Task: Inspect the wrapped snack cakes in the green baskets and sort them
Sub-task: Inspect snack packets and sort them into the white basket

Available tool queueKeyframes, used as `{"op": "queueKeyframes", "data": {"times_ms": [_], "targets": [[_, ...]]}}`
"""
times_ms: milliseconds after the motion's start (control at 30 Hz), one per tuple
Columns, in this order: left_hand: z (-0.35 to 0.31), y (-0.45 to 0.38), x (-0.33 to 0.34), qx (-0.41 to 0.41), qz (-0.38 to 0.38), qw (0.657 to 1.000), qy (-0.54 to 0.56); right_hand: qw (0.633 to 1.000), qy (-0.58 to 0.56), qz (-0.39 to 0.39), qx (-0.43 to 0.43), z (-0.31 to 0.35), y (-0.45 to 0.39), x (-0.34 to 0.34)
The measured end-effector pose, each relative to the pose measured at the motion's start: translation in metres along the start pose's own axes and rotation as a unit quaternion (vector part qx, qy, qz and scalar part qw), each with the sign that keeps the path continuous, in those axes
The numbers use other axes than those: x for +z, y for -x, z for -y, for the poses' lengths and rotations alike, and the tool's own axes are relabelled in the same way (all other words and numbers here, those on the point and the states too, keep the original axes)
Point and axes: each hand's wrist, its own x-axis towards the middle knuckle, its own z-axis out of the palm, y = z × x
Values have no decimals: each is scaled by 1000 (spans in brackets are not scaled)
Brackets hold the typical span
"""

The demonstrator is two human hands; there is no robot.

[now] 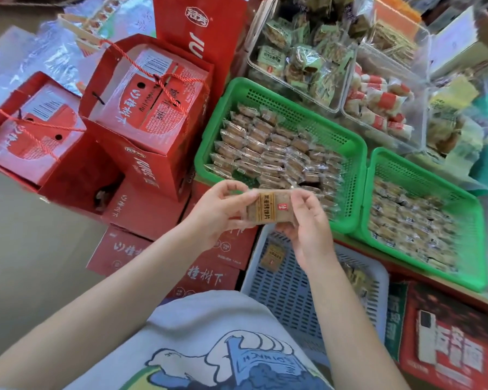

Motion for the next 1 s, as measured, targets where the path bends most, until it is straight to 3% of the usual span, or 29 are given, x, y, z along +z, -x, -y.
{"op": "queueKeyframes", "data": {"times_ms": [133,233,333,433,633,733,800,867,1000], "targets": [[5,16,5,-17,4,1000,25,988,119,-71,-73,-4,11,-7],[11,28,2,-25,26,998,56,934,272,-129,-193,-10,21,-11],[14,41,0,-21,48,997,53,916,287,-159,-231,-15,33,-10],[16,54,1,14,52,999,-9,922,262,-163,-234,-17,46,-8],[14,76,-3,130,-51,973,-183,925,284,-127,-218,-23,68,-8],[18,89,-7,137,-62,968,-203,949,223,-130,-179,-26,75,-6],[24,95,-10,131,-58,969,-199,979,121,-123,-111,-26,82,-1],[29,99,-14,119,-49,974,-185,997,-12,-62,-40,-24,91,2],[29,103,-21,71,-4,991,-112,984,-169,36,42,-25,103,0]]}}
